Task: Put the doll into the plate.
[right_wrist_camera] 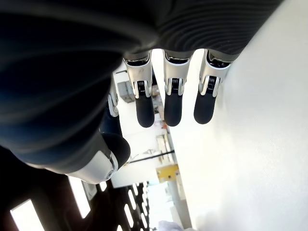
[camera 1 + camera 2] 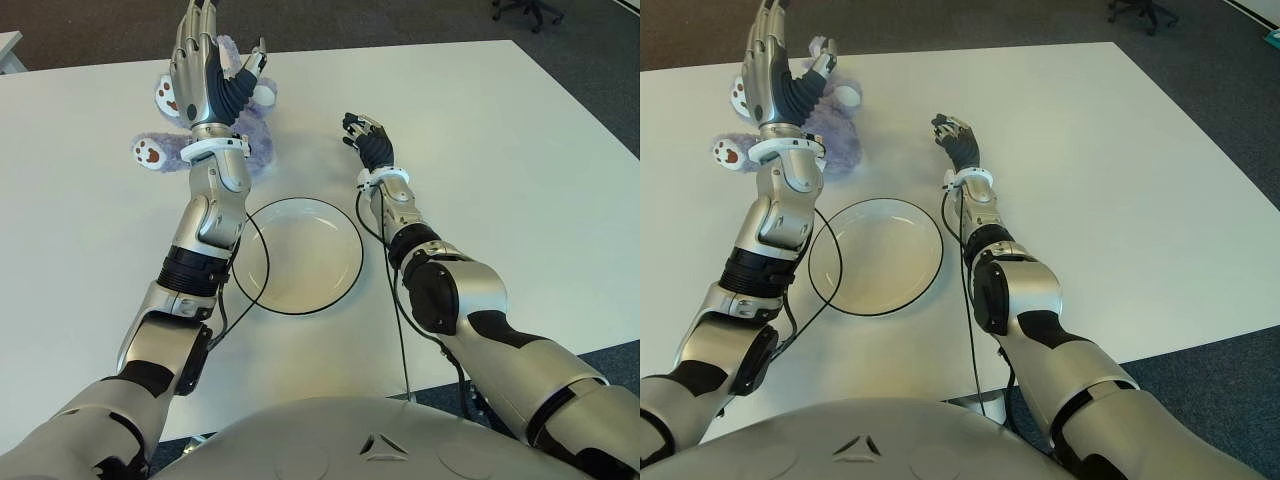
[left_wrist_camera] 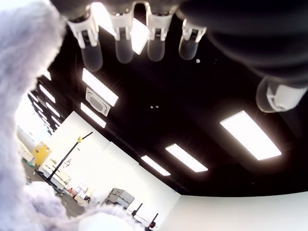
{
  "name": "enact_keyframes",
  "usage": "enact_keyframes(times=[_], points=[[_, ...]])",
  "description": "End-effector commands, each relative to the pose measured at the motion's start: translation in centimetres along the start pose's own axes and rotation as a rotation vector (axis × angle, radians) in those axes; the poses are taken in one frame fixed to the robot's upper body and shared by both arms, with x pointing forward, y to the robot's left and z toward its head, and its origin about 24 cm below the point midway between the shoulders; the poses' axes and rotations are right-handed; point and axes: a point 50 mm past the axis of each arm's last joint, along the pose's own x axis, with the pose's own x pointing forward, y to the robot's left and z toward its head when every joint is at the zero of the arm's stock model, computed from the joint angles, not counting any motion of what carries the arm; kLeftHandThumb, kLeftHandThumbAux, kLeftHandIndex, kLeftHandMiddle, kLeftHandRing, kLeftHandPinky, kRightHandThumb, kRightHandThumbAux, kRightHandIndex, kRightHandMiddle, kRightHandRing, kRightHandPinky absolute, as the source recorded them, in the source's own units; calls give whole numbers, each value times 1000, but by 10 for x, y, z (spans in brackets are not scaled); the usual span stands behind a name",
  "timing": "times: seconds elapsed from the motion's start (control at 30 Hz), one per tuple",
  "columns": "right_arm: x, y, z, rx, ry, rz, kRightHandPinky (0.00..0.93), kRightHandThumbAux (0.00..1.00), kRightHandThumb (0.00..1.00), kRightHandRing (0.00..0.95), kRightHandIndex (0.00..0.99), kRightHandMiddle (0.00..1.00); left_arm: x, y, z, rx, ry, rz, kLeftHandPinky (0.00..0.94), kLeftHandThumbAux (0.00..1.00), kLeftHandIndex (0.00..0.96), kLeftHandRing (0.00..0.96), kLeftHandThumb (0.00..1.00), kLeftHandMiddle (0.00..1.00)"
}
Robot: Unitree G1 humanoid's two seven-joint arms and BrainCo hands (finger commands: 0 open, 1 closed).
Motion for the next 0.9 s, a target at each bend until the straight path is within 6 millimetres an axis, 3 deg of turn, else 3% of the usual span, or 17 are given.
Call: enact_keyframes(times=[0.03, 0.57, 0.63, 0.9], points=[[-11, 3, -32, 21, 145, -8, 176, 728, 702, 137, 407, 169, -4, 0, -6, 49, 2, 12, 178, 265, 0, 77, 361, 0], [-11, 3, -32, 32, 141, -1, 166, 727, 702, 125, 408, 160, -6, 4, -8, 85, -17, 18, 255, 265, 0, 112, 329, 0], [-11, 3, -32, 28, 143, -1, 169, 727, 702, 127, 408, 161, -5, 5, -8, 105, -19, 16, 333, 281, 0, 149, 328, 0], [-11, 4, -32, 16, 137, 2, 170, 727, 702, 126, 407, 161, -4, 8, -8, 130, -12, -1, 384, 300, 0, 168, 318, 0]])
